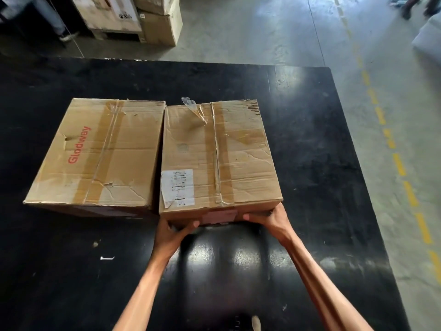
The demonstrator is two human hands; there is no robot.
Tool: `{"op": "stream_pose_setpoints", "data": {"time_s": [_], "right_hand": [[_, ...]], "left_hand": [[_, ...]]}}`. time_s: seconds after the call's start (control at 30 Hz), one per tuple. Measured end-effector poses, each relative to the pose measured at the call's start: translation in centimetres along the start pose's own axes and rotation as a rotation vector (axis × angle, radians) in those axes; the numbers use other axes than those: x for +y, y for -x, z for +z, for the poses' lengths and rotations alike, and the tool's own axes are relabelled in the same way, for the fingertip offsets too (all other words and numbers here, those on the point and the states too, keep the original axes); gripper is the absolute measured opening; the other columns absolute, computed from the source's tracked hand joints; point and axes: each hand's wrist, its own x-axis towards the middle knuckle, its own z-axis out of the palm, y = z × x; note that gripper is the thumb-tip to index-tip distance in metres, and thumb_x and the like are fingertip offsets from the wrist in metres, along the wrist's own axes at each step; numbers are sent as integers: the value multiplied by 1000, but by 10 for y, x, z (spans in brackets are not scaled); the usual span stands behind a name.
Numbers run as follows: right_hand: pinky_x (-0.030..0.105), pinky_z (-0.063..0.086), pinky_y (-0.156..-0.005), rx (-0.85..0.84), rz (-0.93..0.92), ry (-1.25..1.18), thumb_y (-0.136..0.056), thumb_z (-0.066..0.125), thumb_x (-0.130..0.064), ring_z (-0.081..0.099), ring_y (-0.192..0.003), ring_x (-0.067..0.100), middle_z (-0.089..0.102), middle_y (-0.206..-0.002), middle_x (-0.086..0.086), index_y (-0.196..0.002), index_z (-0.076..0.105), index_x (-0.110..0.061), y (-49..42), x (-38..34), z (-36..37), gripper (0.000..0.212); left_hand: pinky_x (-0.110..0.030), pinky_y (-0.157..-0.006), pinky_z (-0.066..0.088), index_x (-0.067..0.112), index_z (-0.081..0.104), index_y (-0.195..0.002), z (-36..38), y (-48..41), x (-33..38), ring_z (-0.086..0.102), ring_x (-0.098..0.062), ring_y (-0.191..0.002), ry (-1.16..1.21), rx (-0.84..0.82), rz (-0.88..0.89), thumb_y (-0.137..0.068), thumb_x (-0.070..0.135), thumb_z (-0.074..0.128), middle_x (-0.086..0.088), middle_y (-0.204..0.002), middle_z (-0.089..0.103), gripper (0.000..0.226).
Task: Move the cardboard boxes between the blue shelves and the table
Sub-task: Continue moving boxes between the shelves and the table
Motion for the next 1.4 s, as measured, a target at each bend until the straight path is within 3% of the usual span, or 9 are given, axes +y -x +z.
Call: {"op": "stream_pose_setpoints", "data": {"time_s": [0.1,0.23,0.33,0.47,0.6,0.7,0.87,1.17,1.4], "right_hand": [[46,57,-97,33,-74,-9,-41,103,-50,68,-115,13,72,-121,-6,-133,57,-36,6,-27,-12,104],[34,57,-96,138,-226,-8,-45,96,-54,64,-115,7,67,-126,-12,-150,35,-44,20,-82,-27,122],[31,56,-94,239,-336,45,-49,89,-63,63,-113,4,61,-131,-12,-155,22,-50,31,-124,-35,126],[48,57,-98,360,-448,106,-53,82,-73,64,-114,18,57,-139,-6,-157,18,-43,44,-164,-38,126],[47,55,-99,462,-542,120,-56,88,-69,60,-107,15,59,-138,1,-158,19,-34,63,-199,-34,128],[34,43,-101,494,-642,123,-60,90,-61,52,-110,11,56,-146,7,-158,24,-24,78,-231,-32,124],[38,43,-103,469,-766,127,-45,63,-91,61,-122,31,54,-149,6,-158,21,-31,103,-276,-28,135],[33,45,-95,235,-914,15,-42,65,-97,55,-106,9,50,-133,-18,-159,20,-41,136,-308,28,137],[50,52,-100,-136,-997,-44,-36,72,-92,56,-115,17,51,-138,-10,-152,20,-53,194,-303,131,133]], "left_hand": [[-9,-86,52,30,45,-133,3,11,19,60,5,-116,30,-12,94,-64,5,92,13,-124,63,87],[-6,-88,48,55,27,-143,9,27,70,53,18,-115,-43,30,260,-46,56,94,31,-132,51,118],[-4,-95,43,38,22,-157,13,36,105,49,15,-122,-97,83,397,-42,78,84,24,-142,47,137],[-8,-100,36,31,19,-158,16,51,148,41,14,-123,-150,215,517,-49,70,87,22,-145,36,135],[0,-101,24,44,11,-154,8,70,187,20,32,-122,-188,331,626,-53,59,88,55,-135,15,128],[-31,-115,30,42,9,-157,-3,90,212,25,2,-138,-183,390,622,-54,54,87,31,-152,22,130],[-53,-112,41,49,13,-154,-25,123,234,36,-16,-141,-140,482,667,-53,60,90,8,-158,34,127],[-29,-94,43,44,16,-154,-85,199,226,41,5,-111,-110,762,741,-52,39,94,43,-118,33,129],[-34,-99,47,44,19,-155,-148,301,165,49,-8,-116,-94,1166,633,-50,54,93,30,-125,45,129]]}}
